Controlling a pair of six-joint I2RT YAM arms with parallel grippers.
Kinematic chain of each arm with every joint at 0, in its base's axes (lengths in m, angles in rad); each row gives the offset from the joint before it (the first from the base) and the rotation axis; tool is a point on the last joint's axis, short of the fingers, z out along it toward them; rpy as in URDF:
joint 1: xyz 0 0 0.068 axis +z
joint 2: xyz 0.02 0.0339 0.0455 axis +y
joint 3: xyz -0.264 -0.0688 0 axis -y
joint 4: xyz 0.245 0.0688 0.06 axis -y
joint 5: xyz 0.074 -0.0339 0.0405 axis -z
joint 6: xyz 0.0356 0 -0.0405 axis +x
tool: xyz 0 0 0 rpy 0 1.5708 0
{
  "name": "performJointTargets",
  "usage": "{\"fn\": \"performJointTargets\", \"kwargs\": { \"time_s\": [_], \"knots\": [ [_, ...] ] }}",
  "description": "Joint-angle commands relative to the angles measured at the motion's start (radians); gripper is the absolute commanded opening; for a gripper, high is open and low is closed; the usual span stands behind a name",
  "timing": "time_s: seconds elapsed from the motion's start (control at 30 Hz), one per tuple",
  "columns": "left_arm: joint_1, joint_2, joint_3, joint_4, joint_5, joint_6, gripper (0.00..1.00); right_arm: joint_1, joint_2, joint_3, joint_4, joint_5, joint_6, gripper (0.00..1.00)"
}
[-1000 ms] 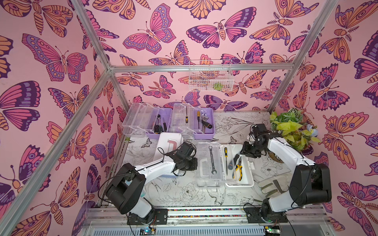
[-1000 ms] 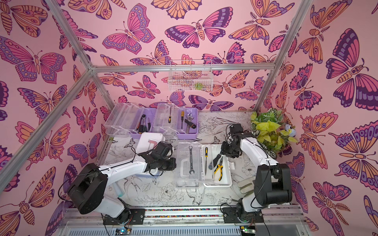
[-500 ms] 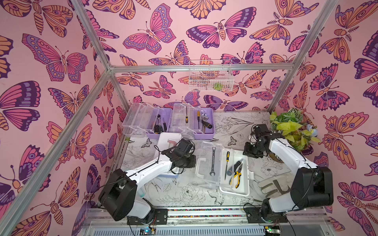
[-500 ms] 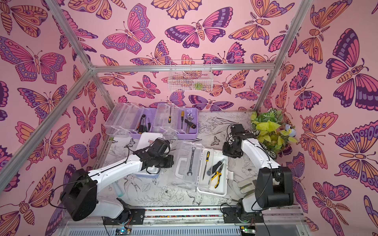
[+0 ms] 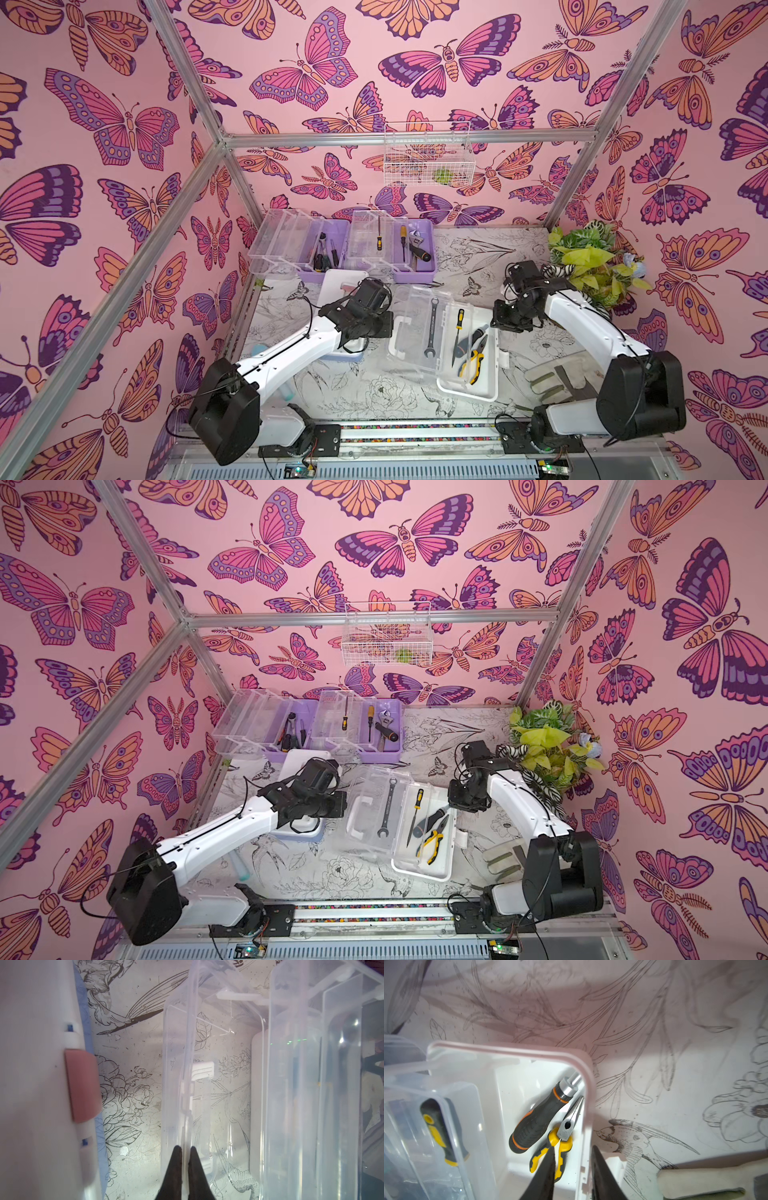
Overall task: Close toolboxes
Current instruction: Close the toolbox lid.
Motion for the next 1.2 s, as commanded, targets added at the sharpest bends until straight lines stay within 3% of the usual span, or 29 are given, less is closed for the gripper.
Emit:
{"fn": "performJointTargets", "kwargs": {
  "time_s": [0.0, 0.33, 0.5, 0.87, 1.17],
  "knots": [
    [-0.001, -0.048, 0.048, 0.036, -0.029, 0.022, 0.00, 0.017, 0.023, -0.026, 0.026, -0.028, 0.032, 0.30],
    [-0.017, -0.077, 0.117, 0.026, -0.024, 0.060, 0.00, 0.065, 0.081, -0.026, 0.179, -0.151, 0.068, 0.20],
    [-0.068, -0.069, 0.161, 0.032, -0.025, 0.099, 0.00, 0.109, 0.131, -0.003, 0.258, -0.211, 0.122, 0.18],
    [-0.205, 0.081, 0.287, 0.035, -0.031, 0.105, 0.00, 0.159, 0.182, 0.022, 0.387, -0.263, 0.196, 0.18],
    [-0.268, 0.167, 0.337, 0.054, 0.007, 0.104, 0.33, 0.160, 0.185, 0.040, 0.382, -0.268, 0.195, 0.19]
  ]
}}
